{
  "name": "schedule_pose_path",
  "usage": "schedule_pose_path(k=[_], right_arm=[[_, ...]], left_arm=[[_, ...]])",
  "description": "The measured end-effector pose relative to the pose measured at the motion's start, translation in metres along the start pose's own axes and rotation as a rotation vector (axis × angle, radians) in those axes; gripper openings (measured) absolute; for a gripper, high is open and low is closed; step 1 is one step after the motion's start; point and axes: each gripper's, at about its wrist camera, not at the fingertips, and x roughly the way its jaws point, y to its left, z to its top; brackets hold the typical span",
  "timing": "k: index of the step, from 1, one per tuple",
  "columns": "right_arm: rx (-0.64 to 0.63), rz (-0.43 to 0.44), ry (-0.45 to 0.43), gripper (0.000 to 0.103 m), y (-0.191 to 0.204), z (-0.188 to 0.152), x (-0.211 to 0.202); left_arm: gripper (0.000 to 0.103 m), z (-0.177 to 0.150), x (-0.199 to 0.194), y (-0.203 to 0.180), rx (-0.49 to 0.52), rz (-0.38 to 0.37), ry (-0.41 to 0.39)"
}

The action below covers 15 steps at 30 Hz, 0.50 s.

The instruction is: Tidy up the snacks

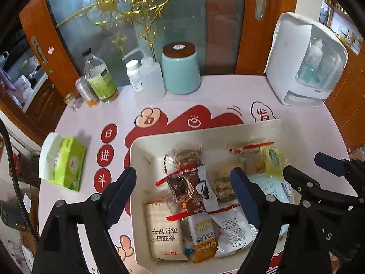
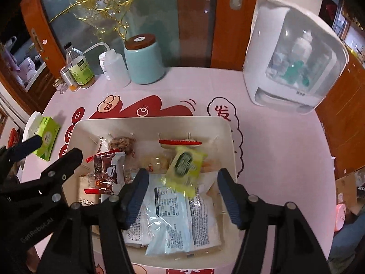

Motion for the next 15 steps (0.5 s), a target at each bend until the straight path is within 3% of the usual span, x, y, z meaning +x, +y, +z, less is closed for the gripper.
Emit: schedule_pose_path(k=[8, 15], right_arm=[[-0.005, 0.005, 0.009, 0.064, 0.006, -0.007, -0.001], [-0.015, 0.006, -0.006, 0.065, 0.01, -0.022, -0.023]], left_arm=[[0.084, -0.008, -0.004, 0.003, -0.008, -0.013, 0.036], [0.084, -0.018, -0.035, 0.005, -0.014, -0.003, 0.015]])
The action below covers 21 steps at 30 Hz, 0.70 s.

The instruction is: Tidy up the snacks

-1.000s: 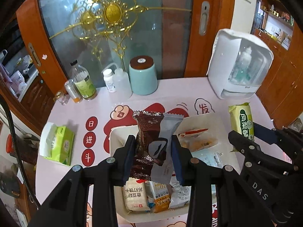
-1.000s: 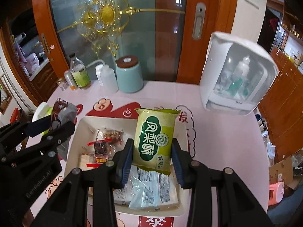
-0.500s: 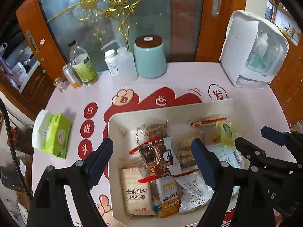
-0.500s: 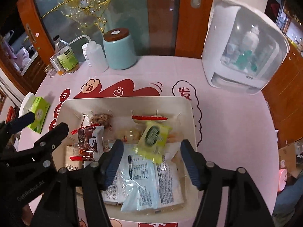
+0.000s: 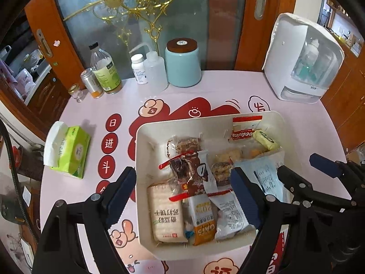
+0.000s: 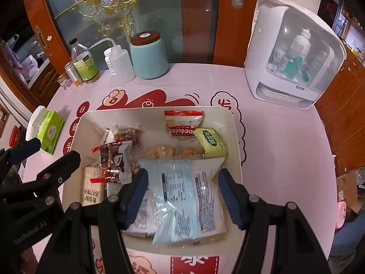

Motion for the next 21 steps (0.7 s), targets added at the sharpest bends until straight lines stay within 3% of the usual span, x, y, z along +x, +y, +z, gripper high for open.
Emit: schedule_pose_path(k=[10, 21], right_arm=[[-0.013, 0.018, -0.044, 0.065, 0.003, -0.038, -0.049], [-0.036, 0.042, -0.078, 0.065, 0.006, -0.109, -0.105]], left_arm=[[0.086, -0.033, -0.062, -0.003, 0.017, 0.017, -0.054], [0.089, -0.105, -0.133, -0.013, 0.034, -0.005, -0.093]])
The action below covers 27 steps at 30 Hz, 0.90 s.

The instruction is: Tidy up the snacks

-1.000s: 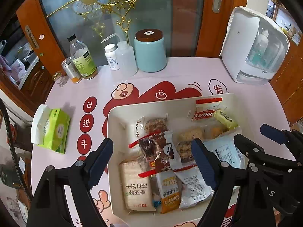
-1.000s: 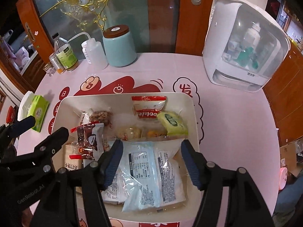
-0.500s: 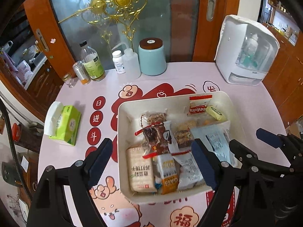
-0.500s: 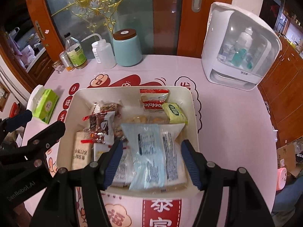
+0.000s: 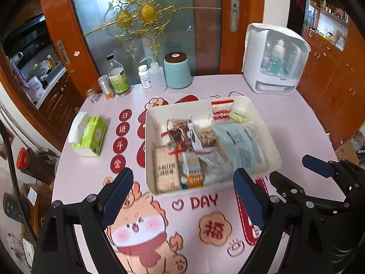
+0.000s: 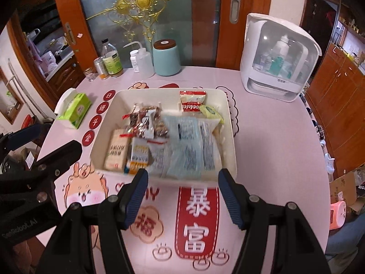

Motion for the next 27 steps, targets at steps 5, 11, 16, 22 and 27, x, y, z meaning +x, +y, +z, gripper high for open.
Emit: schedule_pose_path(k=[5, 11, 16, 22, 27], right_arm=[[0.013, 0.012, -0.019, 0.065, -0.001, -0.031, -0.027], [0.016, 0.012, -0.037, 0.065, -0.004, -0.062, -0.05], [0.012, 0.023, -0.037, 0.065, -0.001, -0.092, -0.065], [0.035, 0.034, -0.04, 0.065, 0.006, -0.115, -0.079], [0.072, 0.012, -0.064, 0.065, 0.004, -0.121, -0.089]], left_arm=[[0.089, -0.032, -0.029, -0.001, -0.026, -0.006, 0.0], [0.089, -0.068, -0.054, -0.001, -0.045, 0.007, 0.001], [0.089, -0.093, -0.066, 0.0, -0.05, 0.009, 0.022], [0.089, -0.12, -0.081, -0.006, -0.049, 0.013, 0.031], [0.089, -0.133, -0.085, -0.008, -0.067, -0.002, 0.045]])
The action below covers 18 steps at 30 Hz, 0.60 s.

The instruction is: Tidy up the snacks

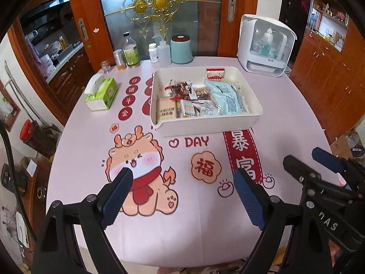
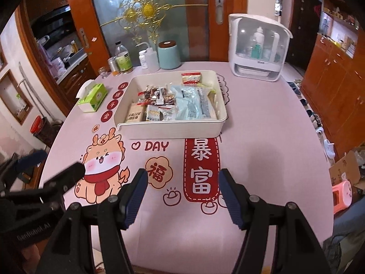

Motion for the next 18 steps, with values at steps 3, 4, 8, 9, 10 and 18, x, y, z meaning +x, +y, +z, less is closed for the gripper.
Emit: schedule_pose_path(k=[3, 4, 8, 9, 10, 18], right_arm=[[0.006, -0.01, -0.015, 0.065, 0.001, -0.003, -0.005], [0.004, -0.013, -0.018, 0.065, 0.002, -0.005, -0.007], [0.002, -0.004, -0.014, 0.065, 0.005, -0.007, -0.006], [0.004, 0.0, -0.011, 0.065, 0.005, -0.006, -0.005], [0.007, 0.003, -0.01, 0.065, 0.005, -0.006, -0.005], [-0.009, 0.008, -0.011, 0.065, 0.01, -0.004, -0.002]], left_arm=[[0.089, -0.005, -0.001, 0.001, -0.005, 0.003, 0.006], [0.089, -0.006, -0.001, 0.002, -0.006, 0.008, 0.007], [0.089, -0.007, -0.001, 0.005, -0.017, 0.021, 0.009], [0.089, -0.008, -0.002, 0.006, -0.02, 0.027, 0.007], [0.089, -0.008, -0.003, 0.006, -0.022, 0.033, 0.003], [0.089, -0.008, -0.003, 0.007, -0.024, 0.049, -0.006]])
